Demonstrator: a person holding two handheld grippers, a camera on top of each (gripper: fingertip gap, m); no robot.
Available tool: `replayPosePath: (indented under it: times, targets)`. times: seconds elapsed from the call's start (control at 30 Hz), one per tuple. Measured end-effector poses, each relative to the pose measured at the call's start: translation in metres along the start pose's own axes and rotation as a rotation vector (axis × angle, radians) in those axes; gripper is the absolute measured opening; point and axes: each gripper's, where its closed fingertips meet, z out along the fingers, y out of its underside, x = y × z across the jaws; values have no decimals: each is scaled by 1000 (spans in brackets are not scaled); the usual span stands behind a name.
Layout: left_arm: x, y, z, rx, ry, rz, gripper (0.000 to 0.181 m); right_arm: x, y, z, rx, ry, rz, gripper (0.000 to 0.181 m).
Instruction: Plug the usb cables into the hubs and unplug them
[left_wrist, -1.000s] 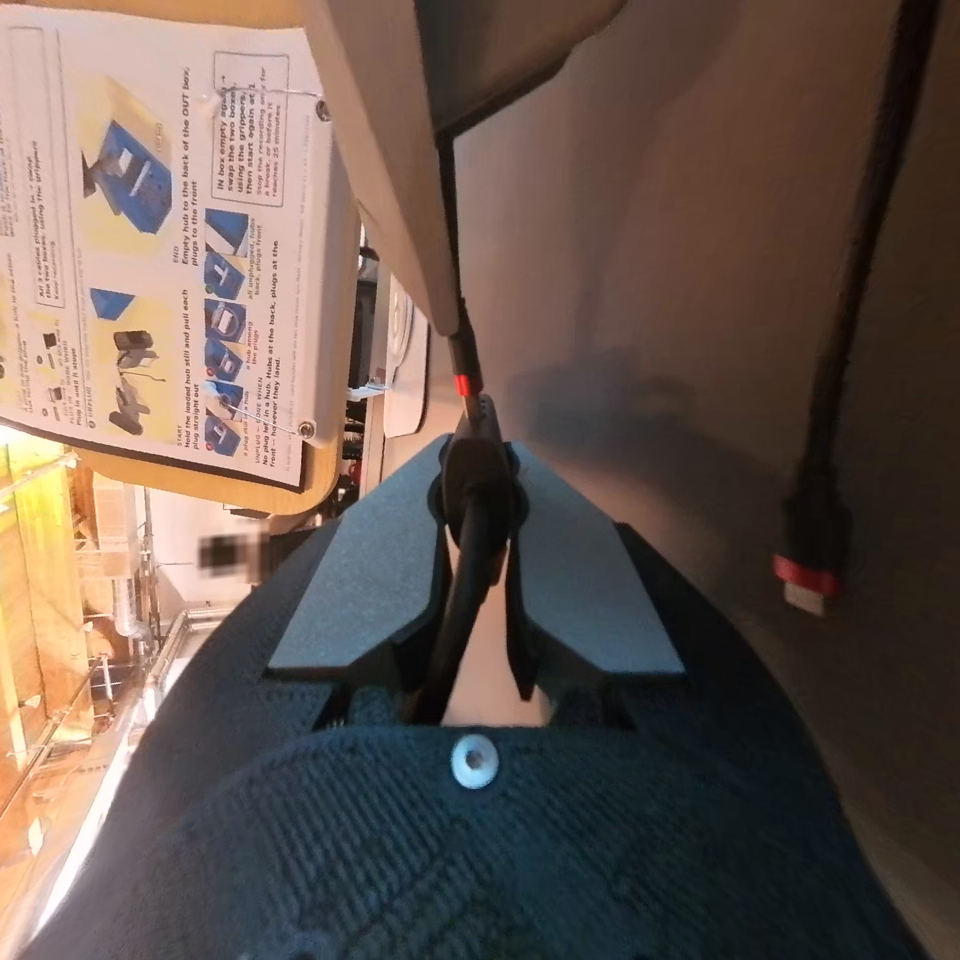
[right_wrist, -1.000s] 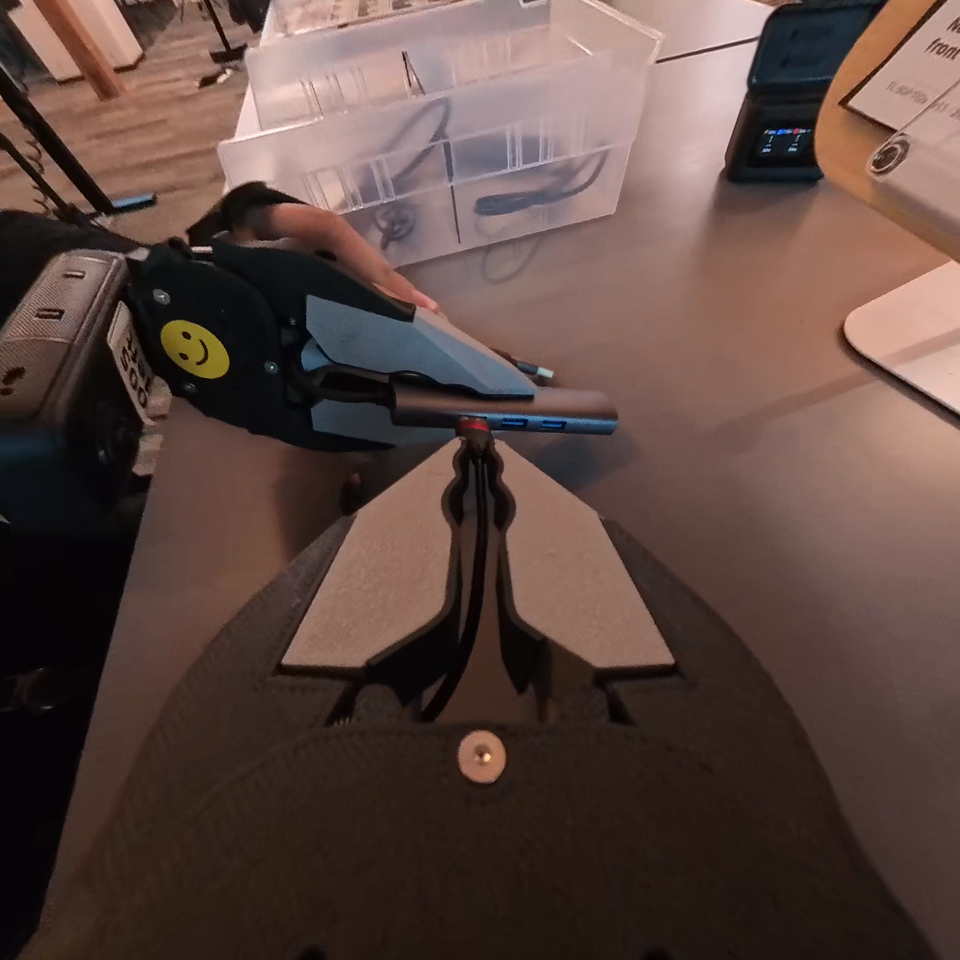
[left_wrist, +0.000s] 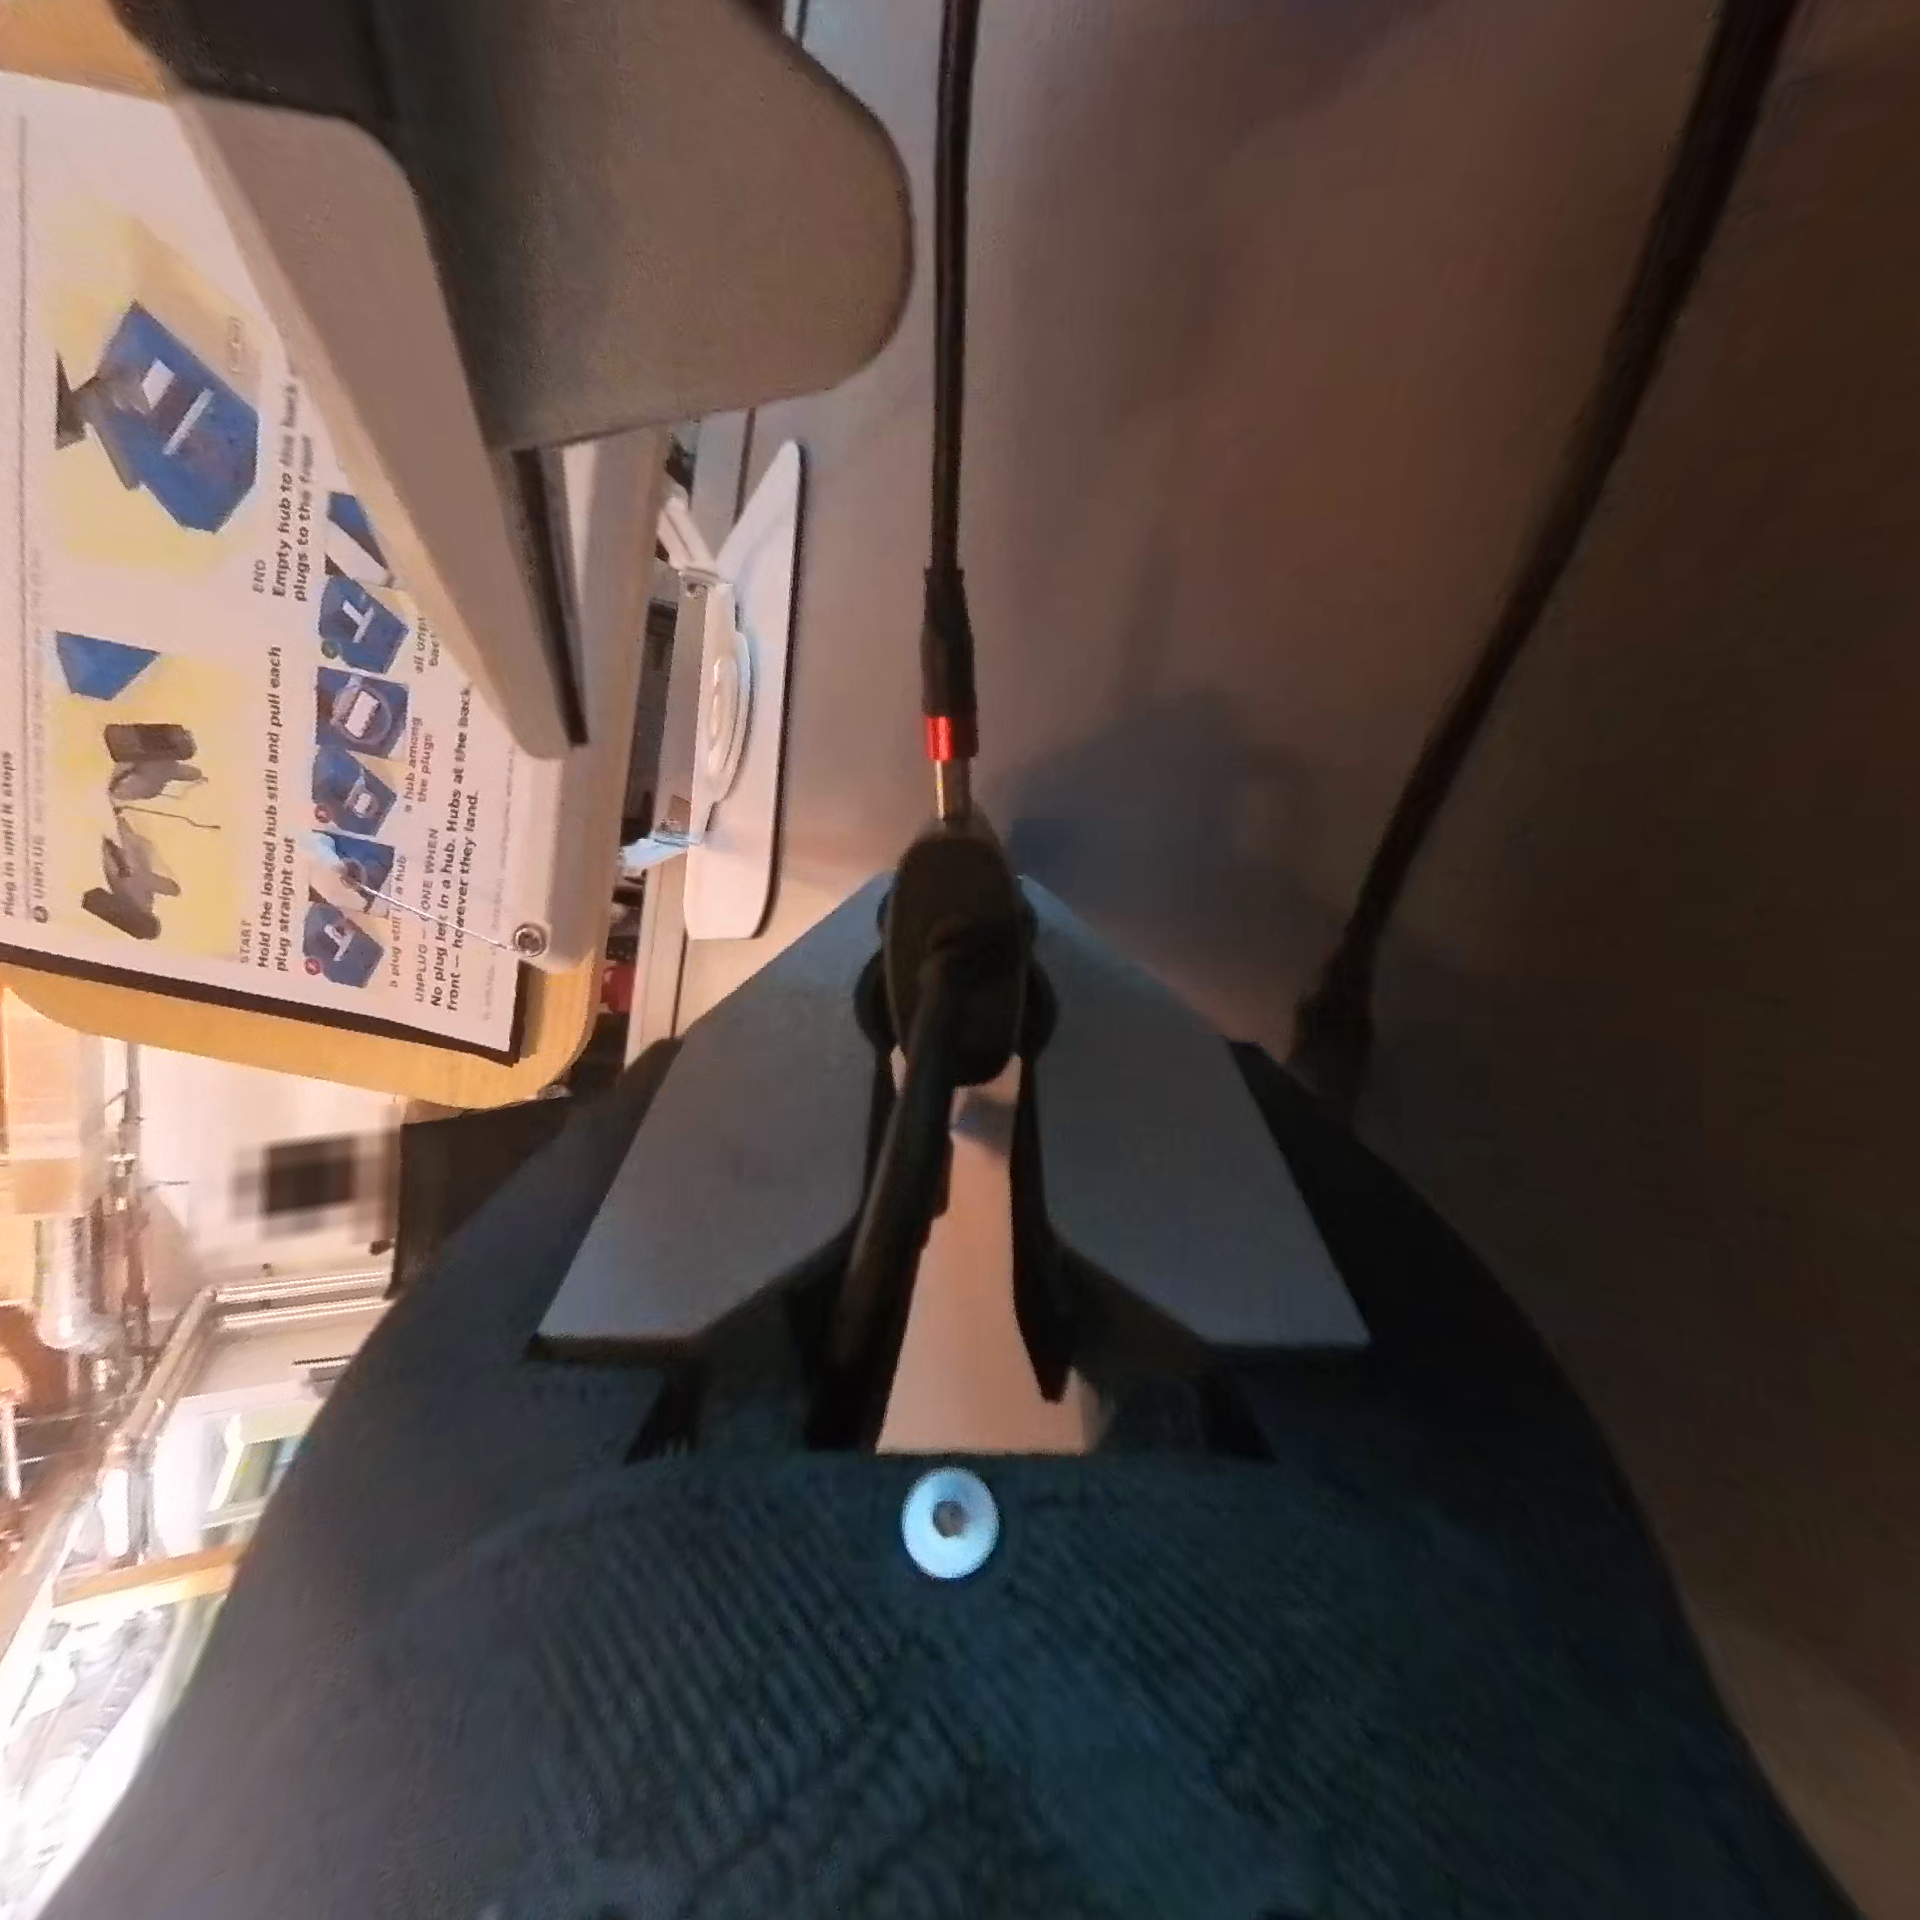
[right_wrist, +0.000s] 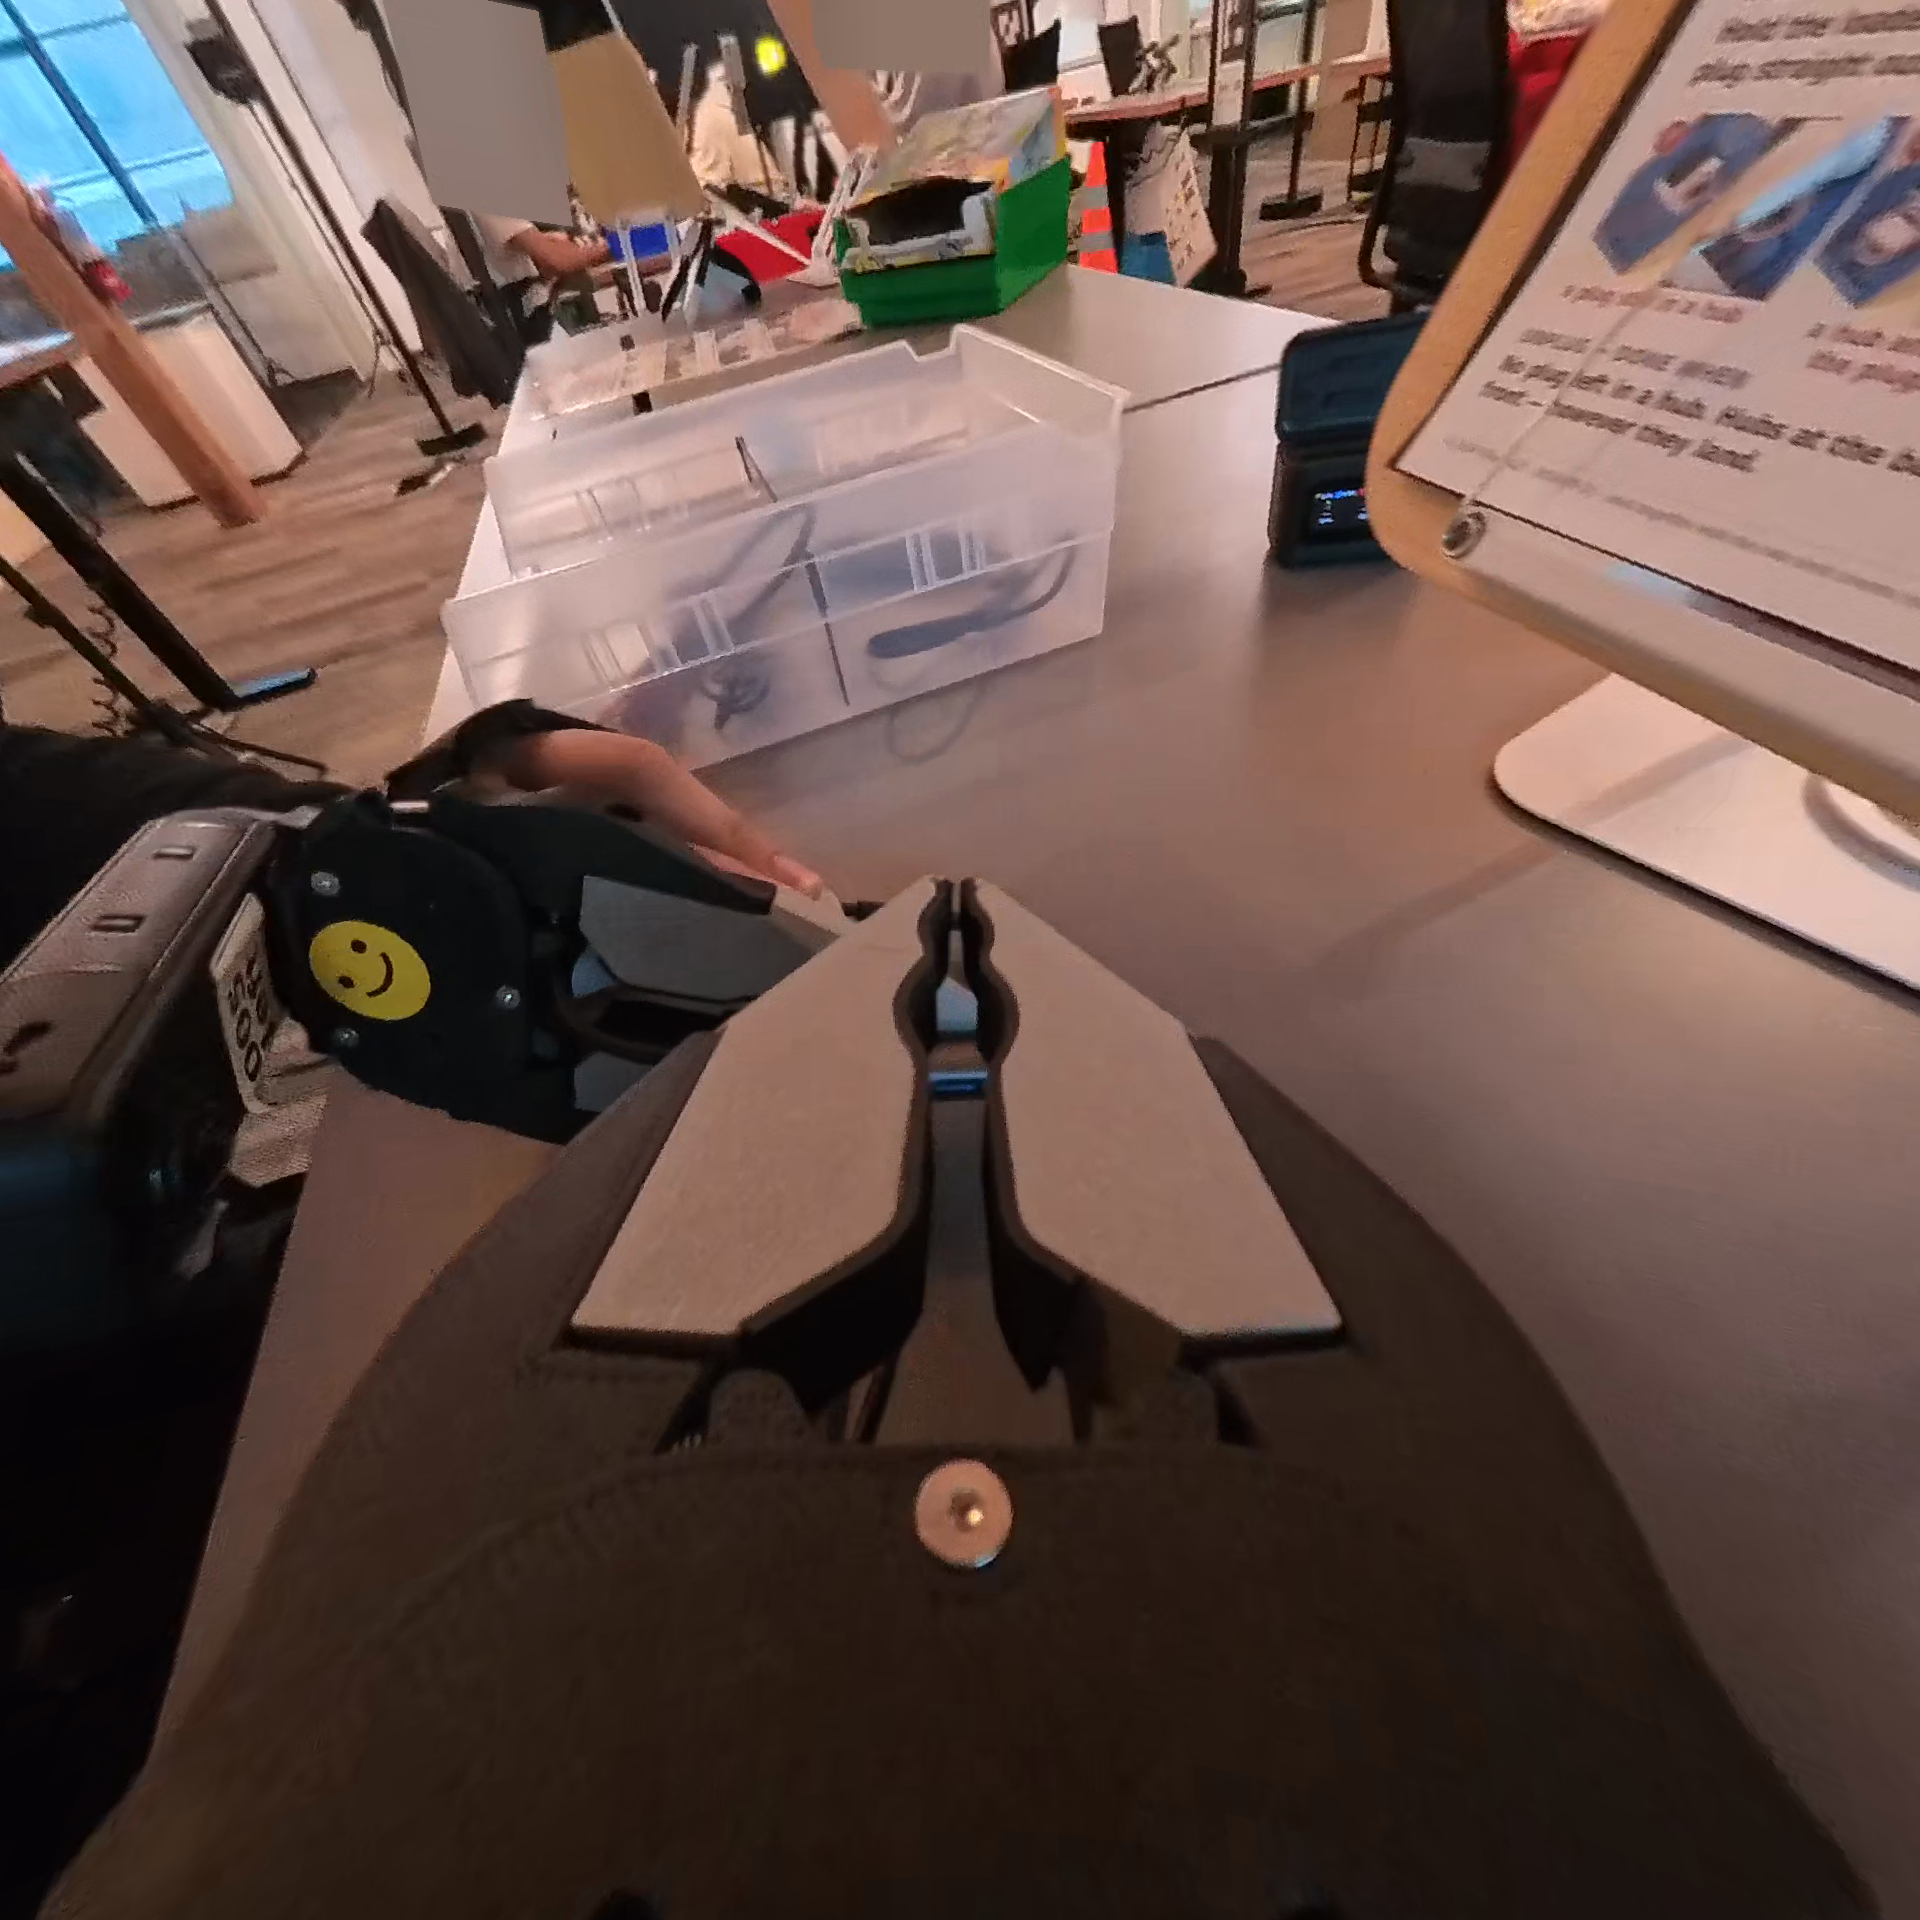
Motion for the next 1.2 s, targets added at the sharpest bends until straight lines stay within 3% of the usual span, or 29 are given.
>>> replayPosePath:
  times: [0.17,0.47,0.63,0.77,1.2]
  targets:
    - [-1,3,2,-10,-11,13,16,12,8,-13,-74,26,-20,11]
    - [-6,14,2,-32,-24,5,15,2,40,-27,-251,-130,42,25]
    - [-7,13,1,-26,-27,3,15,-4,59,-18,-331,-154,23,19]
    - [-5,11,1,-22,-25,11,15,-8,62,-11,-334,-165,15,3]
    - [-1,9,2,-24,-32,67,15,-11,66,-9,-359,-186,6,6]
